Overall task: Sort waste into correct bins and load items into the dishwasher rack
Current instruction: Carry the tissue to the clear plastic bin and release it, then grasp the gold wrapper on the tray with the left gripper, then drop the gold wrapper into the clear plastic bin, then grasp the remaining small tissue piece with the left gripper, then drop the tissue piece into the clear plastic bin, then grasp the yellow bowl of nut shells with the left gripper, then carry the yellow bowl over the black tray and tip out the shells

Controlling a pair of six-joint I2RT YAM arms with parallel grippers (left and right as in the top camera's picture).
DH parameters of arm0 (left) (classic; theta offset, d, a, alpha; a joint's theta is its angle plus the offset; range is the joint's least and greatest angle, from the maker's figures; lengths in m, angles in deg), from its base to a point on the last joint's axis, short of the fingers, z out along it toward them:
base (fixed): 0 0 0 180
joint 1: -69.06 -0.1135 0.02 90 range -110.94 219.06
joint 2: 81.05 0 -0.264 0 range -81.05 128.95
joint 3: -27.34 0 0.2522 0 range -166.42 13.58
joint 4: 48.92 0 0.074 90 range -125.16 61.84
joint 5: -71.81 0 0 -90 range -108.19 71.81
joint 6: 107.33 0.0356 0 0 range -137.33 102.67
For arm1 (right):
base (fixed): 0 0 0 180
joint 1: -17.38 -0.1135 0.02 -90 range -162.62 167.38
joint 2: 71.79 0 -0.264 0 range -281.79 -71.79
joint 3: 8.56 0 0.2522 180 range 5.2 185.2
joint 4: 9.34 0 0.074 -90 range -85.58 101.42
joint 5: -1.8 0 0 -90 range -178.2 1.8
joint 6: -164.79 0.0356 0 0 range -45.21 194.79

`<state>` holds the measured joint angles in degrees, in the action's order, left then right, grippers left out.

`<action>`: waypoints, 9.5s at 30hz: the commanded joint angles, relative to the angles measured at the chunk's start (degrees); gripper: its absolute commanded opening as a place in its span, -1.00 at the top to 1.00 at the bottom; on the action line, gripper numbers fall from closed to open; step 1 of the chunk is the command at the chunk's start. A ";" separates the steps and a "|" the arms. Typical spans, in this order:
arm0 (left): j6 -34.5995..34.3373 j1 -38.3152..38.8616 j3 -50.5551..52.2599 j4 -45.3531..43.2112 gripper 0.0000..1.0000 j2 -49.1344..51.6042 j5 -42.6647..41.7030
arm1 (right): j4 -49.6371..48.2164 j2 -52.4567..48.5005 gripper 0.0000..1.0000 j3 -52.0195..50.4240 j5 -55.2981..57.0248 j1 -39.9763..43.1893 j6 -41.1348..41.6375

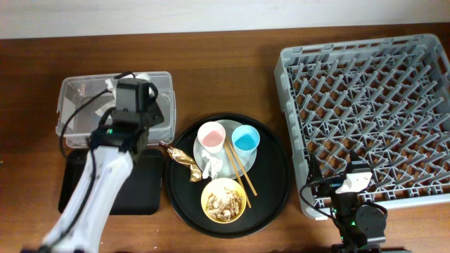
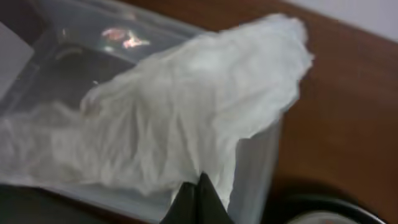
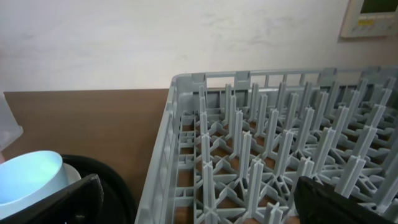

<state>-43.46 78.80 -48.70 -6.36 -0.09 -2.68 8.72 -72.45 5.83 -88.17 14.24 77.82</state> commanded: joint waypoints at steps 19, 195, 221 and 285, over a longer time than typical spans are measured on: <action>-18.25 15.41 15.61 13.07 -0.05 -7.37 -15.10 | 0.31 0.35 -0.97 -0.31 0.48 0.22 0.48; -1.25 28.89 22.25 11.61 0.56 -4.44 -16.39 | 0.31 0.31 -0.97 -0.31 0.48 0.22 0.48; -1.25 29.90 16.44 11.06 0.50 -11.04 -16.13 | 0.31 0.31 -0.98 -0.31 0.48 0.22 0.48; 29.73 -61.72 17.66 12.20 0.99 -1.14 -99.32 | 0.31 0.31 -0.97 -0.31 0.48 0.22 0.48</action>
<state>-15.11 17.27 -32.28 5.84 -1.75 -99.27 8.72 -72.48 5.83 -88.19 14.24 77.82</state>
